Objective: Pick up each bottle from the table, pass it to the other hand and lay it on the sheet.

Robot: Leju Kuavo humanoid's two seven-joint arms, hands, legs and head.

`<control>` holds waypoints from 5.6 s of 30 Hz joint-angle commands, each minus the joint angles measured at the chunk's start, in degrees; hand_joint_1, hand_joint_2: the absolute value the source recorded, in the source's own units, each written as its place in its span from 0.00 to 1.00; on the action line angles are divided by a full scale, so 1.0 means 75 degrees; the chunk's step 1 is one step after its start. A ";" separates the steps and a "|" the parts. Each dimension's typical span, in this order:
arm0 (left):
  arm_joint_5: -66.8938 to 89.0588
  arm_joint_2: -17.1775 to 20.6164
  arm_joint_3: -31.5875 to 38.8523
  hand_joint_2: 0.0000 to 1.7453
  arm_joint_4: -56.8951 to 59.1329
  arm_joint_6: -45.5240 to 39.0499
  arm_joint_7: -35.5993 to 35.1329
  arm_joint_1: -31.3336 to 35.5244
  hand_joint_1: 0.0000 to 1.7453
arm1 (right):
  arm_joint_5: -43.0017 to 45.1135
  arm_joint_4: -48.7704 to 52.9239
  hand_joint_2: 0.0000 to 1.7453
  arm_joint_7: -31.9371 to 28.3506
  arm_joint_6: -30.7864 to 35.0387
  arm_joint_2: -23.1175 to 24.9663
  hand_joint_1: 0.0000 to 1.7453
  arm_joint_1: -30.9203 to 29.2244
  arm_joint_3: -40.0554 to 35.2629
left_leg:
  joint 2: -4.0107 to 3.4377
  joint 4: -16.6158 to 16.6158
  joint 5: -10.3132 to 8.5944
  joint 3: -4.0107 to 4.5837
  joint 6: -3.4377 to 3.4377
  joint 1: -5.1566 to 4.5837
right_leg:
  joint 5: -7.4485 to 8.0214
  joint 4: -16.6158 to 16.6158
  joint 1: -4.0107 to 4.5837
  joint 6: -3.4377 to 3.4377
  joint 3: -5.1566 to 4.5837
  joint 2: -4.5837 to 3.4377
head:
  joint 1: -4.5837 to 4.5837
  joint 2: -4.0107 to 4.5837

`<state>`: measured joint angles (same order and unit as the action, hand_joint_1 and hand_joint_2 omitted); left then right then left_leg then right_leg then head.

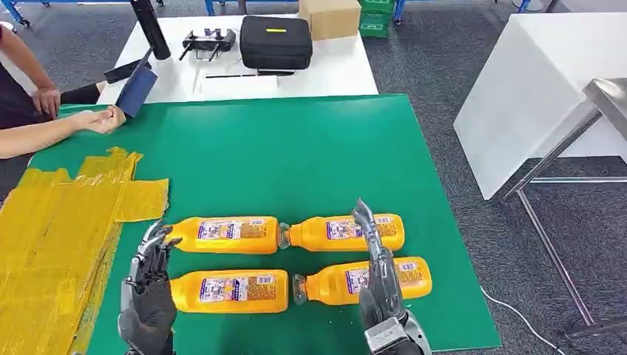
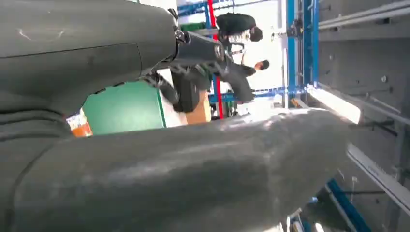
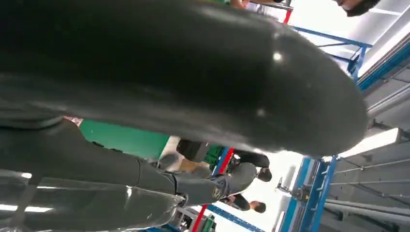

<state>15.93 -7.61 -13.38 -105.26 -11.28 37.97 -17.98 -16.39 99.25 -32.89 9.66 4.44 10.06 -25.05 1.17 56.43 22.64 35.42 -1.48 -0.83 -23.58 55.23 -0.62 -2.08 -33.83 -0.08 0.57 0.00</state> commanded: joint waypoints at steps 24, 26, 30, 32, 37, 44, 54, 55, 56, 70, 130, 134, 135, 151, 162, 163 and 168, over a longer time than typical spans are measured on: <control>-0.0545 -0.0111 0.0556 0.00 0.0591 0.0540 0.0215 0.0495 0.00 | -0.1674 -0.2830 1.00 0.2086 -0.0889 -0.0169 0.00 -0.1645 -0.1964 | -0.0029 -0.0010 0.0005 -0.0030 0.0017 0.0008 | 0.0004 -0.0015 0.0009 0.0009 0.0029 -0.0021 | 0.0000 0.0000; -0.0607 -0.0121 0.0587 0.00 0.0704 0.0593 0.0208 0.0643 0.00 | -0.1770 -0.3460 1.00 0.2216 -0.0936 0.0034 0.00 -0.2049 -0.2293 | -0.0038 -0.0011 0.0005 -0.0038 0.0022 0.0009 | 0.0006 -0.0015 0.0010 0.0012 0.0034 -0.0028 | 0.0000 0.0000; -0.0742 -0.0082 0.0684 0.00 0.0815 0.0719 0.0165 0.0782 0.00 | -0.2029 -0.3935 1.00 0.2636 -0.0967 0.0064 0.00 -0.2480 -0.2763 | -0.0028 -0.0010 0.0002 -0.0037 0.0020 0.0012 | 0.0003 -0.0014 0.0012 0.0010 0.0035 -0.0016 | 0.0000 0.0000; -0.0900 -0.0065 0.0812 0.00 0.0950 0.0923 0.0173 0.0927 0.00 | -0.2060 -0.4211 1.00 0.2950 -0.0961 0.0070 0.00 -0.2899 -0.2994 | -0.0034 -0.0008 0.0003 -0.0044 0.0023 0.0012 | 0.0000 -0.0013 0.0012 0.0011 0.0042 -0.0021 | 0.0000 0.0000; -0.1123 -0.0096 0.0990 0.00 0.1282 0.1209 0.0147 0.1383 0.00 | -0.1764 -0.4757 1.00 0.3194 -0.1294 0.0225 0.00 -0.3782 -0.3177 | -0.0030 -0.0004 -0.0004 -0.0030 0.0020 0.0009 | 0.0005 -0.0004 0.0008 0.0008 0.0031 -0.0018 | 0.0000 0.0000; -0.1224 -0.0073 0.0850 0.00 0.1693 0.1340 0.0011 0.1873 0.00 | -0.1476 -0.5715 1.00 0.3437 -0.1623 0.0623 0.00 -0.4749 -0.3572 | -0.0028 -0.0001 -0.0003 -0.0029 0.0023 0.0009 | 0.0003 0.0001 0.0009 0.0009 0.0030 -0.0016 | 0.0000 0.0000; -0.1283 -0.0062 0.0802 0.00 0.1907 0.1377 -0.0012 0.2059 0.00 | -0.1441 -0.6469 1.00 0.3583 -0.1814 0.0834 0.00 -0.5150 -0.3984 | -0.0017 0.0004 0.0004 -0.0039 0.0022 0.0011 | -0.0008 0.0004 0.0011 0.0007 0.0045 -0.0003 | 0.0003 0.0000; -0.1283 -0.0062 0.0802 0.00 0.1907 0.1377 -0.0012 0.2059 0.00 | -0.1441 -0.6469 1.00 0.3583 -0.1814 0.0834 0.00 -0.5150 -0.3984 | -0.0009 -0.0003 -0.0006 -0.0027 0.0015 0.0006 | -0.0001 0.0000 0.0005 0.0003 0.0033 0.0001 | 0.0000 0.0000; -0.1286 -0.0062 0.0790 0.00 0.1951 0.1383 -0.0012 0.2098 0.00 | -0.1351 -0.6599 1.00 0.3585 -0.1927 0.0865 0.00 -0.5225 -0.4078 | -0.0020 0.0007 0.0006 -0.0039 0.0023 0.0014 | -0.0009 0.0004 0.0014 0.0007 0.0046 -0.0006 | 0.0000 0.0000; -0.1419 -0.0054 0.0810 0.00 0.2450 0.1431 0.0048 0.2370 0.00 | -0.0435 -0.6732 1.00 0.3428 -0.2895 0.0853 0.00 -0.5445 -0.5223 | -0.0010 0.0003 0.0005 -0.0040 0.0025 0.0014 | -0.0011 0.0002 0.0014 0.0009 0.0050 0.0005 | 0.0000 0.0000; -0.2192 0.0039 0.0958 0.00 0.2280 0.1406 -0.0293 0.2691 0.00 | -0.3040 -0.9887 1.00 0.5248 -0.3916 0.1464 0.00 -0.5208 -0.7787 | -0.0037 -0.0035 0.0077 -0.0340 0.0068 0.0013 | -0.0075 -0.0031 0.0012 0.0063 0.0232 -0.0003 | -0.0006 0.0000; -0.2210 0.0055 0.0932 0.00 0.2297 0.1396 -0.0313 0.2709 0.00 | -0.3053 -0.9997 1.00 0.5359 -0.3909 0.1503 0.00 -0.5120 -0.7610 | -0.0051 -0.0027 0.0098 -0.0377 0.0066 0.0009 | -0.0097 -0.0019 0.0008 0.0071 0.0261 -0.0019 | -0.0006 0.0000; -0.2212 0.0055 0.0927 0.00 0.2301 0.1395 -0.0316 0.2718 0.00 | -0.3058 -1.0015 1.00 0.5377 -0.3897 0.1503 0.00 -0.5088 -0.7592 | -0.0032 -0.0040 0.0080 -0.0357 0.0075 0.0018 | -0.0081 -0.0040 0.0016 0.0073 0.0252 0.0004 | -0.0003 0.0000; -0.2253 0.0076 0.0845 0.00 0.2387 0.1385 -0.0384 0.2811 0.00 | -0.3152 -1.0212 1.00 0.5446 -0.3866 0.1439 0.00 -0.4879 -0.7402 | -0.0038 -0.0012 0.0167 -0.0447 0.0073 0.0020 | -0.0153 -0.0017 0.0022 0.0079 0.0339 -0.0016 | 0.0026 0.0000; -0.2329 0.0127 0.0789 0.00 0.2400 0.1348 -0.0449 0.2811 0.00 | -0.2998 -1.0286 1.00 0.5633 -0.3592 0.1198 0.00 -0.4434 -0.6689 | -0.0057 -0.0002 0.0230 -0.0556 0.0070 0.0019 | -0.0214 -0.0004 0.0019 0.0079 0.0442 -0.0039 | 0.0026 0.0000; -0.2342 0.0127 0.0794 0.00 0.2385 0.1339 -0.0460 0.2791 0.00 | -0.2973 -1.0279 1.00 0.5701 -0.3461 0.1124 0.00 -0.4357 -0.6511 | -0.0037 -0.0006 0.0203 -0.0499 0.0076 0.0024 | -0.0193 -0.0013 0.0023 0.0080 0.0398 -0.0015 | 0.0026 0.0000; -0.2392 0.0140 0.0785 0.00 0.2419 0.1347 -0.0513 0.2793 0.00 | -0.2683 -1.0059 1.00 0.5716 -0.3237 0.0846 1.00 -0.4218 -0.5811 | -0.0054 0.0003 0.0232 -0.0547 0.0067 0.0017 | -0.0216 0.0002 0.0018 0.0078 0.0434 -0.0036 | 0.0023 0.0000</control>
<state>-1.46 -8.07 -6.36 -91.21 -1.29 34.73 2.39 -38.64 30.36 9.27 -15.93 19.28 -33.28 -75.67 0.45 56.34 24.56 30.89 -1.06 -0.78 -25.32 55.21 -0.56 -1.53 -30.33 -0.70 0.74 0.00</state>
